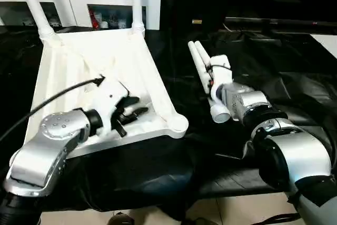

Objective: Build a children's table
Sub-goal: Pick table leg

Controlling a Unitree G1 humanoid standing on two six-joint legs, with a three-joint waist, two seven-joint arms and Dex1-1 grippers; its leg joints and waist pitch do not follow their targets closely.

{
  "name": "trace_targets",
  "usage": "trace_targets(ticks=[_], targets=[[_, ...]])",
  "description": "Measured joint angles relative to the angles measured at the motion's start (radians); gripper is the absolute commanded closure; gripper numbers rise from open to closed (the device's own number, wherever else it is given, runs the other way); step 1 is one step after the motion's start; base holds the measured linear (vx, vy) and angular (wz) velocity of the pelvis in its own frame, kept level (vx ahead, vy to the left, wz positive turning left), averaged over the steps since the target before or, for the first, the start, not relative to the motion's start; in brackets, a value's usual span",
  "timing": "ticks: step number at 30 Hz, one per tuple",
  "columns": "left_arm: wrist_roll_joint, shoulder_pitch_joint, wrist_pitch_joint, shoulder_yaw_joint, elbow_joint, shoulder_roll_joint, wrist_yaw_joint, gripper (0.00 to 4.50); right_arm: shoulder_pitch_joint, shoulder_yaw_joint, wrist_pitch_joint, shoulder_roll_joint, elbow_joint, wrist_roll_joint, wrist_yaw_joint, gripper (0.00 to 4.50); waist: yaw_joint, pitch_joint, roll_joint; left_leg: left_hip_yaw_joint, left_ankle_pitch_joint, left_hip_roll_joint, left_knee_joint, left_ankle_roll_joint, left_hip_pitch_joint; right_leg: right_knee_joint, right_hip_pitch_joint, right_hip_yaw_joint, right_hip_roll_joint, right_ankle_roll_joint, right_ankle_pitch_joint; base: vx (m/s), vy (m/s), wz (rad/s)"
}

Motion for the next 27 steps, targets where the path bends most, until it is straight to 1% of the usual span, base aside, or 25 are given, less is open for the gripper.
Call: trace_targets(ticks=[10, 15, 16, 19, 22, 24, 25, 27], targets=[[-0.001, 0.008, 0.006, -0.001, -0.004, 0.012, -0.009, 2.68, 0.000, -0.014, 0.084, -0.006, 0.011, 0.000, -0.027, 0.00, -0.001, -0.007, -0.011, 0.000, 0.000, 0.000, 0.000, 0.000, 0.000, 0.000, 0.000, 0.000, 0.001, 0.000, 0.000, 0.000, 0.000, 0.00], [0.000, 0.014, 0.006, -0.001, -0.004, 0.017, -0.011, 2.68, 0.000, -0.030, 0.119, -0.015, 0.021, 0.000, -0.025, 0.00, 0.000, -0.008, -0.013, 0.000, 0.000, 0.000, 0.000, 0.000, 0.000, 0.000, 0.000, 0.000, 0.001, 0.000, 0.000, 0.000, 0.000, 0.00], [0.000, 0.014, 0.006, -0.001, -0.004, 0.017, -0.011, 2.64, 0.001, -0.031, 0.125, -0.016, 0.021, 0.000, -0.024, 0.16, 0.000, -0.009, -0.014, 0.000, 0.000, 0.000, 0.000, 0.000, 0.000, 0.000, 0.000, 0.000, 0.001, 0.000, 0.000, 0.000, 0.000, 0.00], [0.000, 0.014, 0.006, -0.001, -0.004, 0.017, -0.011, 2.64, 0.001, -0.031, 0.135, -0.018, 0.021, 0.000, -0.021, 0.16, 0.000, -0.009, -0.014, 0.000, 0.000, 0.000, 0.000, 0.000, 0.000, 0.000, 0.000, 0.000, 0.001, 0.000, 0.000, 0.000, 0.000, 0.00], [0.002, 0.013, 0.003, -0.002, -0.004, 0.018, -0.013, 2.62, 0.000, -0.032, 0.151, -0.021, 0.021, 0.000, -0.019, 0.56, 0.000, -0.011, -0.016, 0.000, 0.000, 0.000, 0.000, 0.000, 0.000, 0.000, 0.000, 0.000, 0.001, 0.000, 0.000, 0.000, 0.000, 0.00], [0.002, 0.013, -0.002, -0.004, -0.004, 0.018, -0.017, 2.62, 0.000, -0.033, 0.161, -0.022, 0.021, 0.000, -0.018, 0.56, 0.000, -0.012, -0.018, 0.000, 0.000, 0.000, 0.000, 0.000, 0.000, 0.000, 0.000, 0.000, 0.001, 0.000, 0.000, 0.000, 0.000, 0.00], [0.003, 0.012, -0.004, -0.005, -0.004, 0.018, -0.017, 2.62, 0.000, -0.034, 0.165, -0.022, 0.021, 0.000, -0.017, 0.87, 0.000, -0.012, -0.018, 0.000, 0.000, 0.000, 0.000, 0.000, 0.000, 0.000, 0.000, 0.000, 0.001, 0.000, 0.000, 0.000, 0.000, 0.00], [0.002, 0.010, -0.006, -0.010, -0.004, 0.020, -0.020, 2.62, 0.000, -0.042, 0.170, -0.022, 0.021, 0.000, -0.017, 0.94, 0.000, -0.013, -0.019, -0.001, 0.000, 0.000, 0.000, 0.000, 0.000, 0.000, 0.000, 0.000, 0.001, 0.000, 0.000, 0.000, 0.000, 0.00]])
